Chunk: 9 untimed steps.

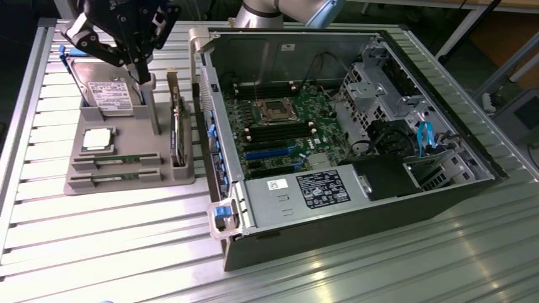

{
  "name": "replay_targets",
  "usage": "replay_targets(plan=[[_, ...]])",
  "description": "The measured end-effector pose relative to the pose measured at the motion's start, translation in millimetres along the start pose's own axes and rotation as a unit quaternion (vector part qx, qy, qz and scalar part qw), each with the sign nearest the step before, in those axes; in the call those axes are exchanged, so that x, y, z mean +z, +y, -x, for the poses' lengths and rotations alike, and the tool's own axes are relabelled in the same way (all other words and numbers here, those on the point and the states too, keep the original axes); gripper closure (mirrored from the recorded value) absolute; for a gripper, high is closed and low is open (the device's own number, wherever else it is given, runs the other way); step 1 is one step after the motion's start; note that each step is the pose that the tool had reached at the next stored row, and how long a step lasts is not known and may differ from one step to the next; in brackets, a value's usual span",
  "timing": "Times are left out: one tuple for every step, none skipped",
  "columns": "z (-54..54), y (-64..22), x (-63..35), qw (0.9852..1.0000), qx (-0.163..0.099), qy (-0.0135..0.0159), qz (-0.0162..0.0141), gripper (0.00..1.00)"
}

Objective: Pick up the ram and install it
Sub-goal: 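Pick up the ram and move it above insertion slot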

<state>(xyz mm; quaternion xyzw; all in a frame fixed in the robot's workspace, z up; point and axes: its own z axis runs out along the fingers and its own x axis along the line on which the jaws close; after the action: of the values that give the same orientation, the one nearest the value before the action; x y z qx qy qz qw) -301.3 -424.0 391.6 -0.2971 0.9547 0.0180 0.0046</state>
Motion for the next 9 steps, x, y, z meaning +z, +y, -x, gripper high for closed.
replay_targets(plan=[[0.0,0.0,0.0,1.0,-0.008,0.0006,-0.0003,0.91],[0.0,0.0,0.1,0.9999,-0.013,0.001,-0.0005,0.91],[0.0,0.0,0.2,0.9998,-0.02,0.0015,-0.0009,0.91],[0.0,0.0,0.4,0.9995,-0.031,0.0025,-0.0016,0.91],[0.0,0.0,0.5,0.9994,-0.036,0.0031,-0.0021,0.91],[0.0,0.0,0.6,0.9989,-0.046,0.0041,-0.0028,0.91],[0.0,0.0,0.7,0.9987,-0.051,0.0046,-0.0032,0.91],[0.0,0.0,0.8,0.9983,-0.057,0.0051,-0.0036,0.91],[0.0,0.0,0.9,0.9977,-0.067,0.0059,-0.0042,0.91]])
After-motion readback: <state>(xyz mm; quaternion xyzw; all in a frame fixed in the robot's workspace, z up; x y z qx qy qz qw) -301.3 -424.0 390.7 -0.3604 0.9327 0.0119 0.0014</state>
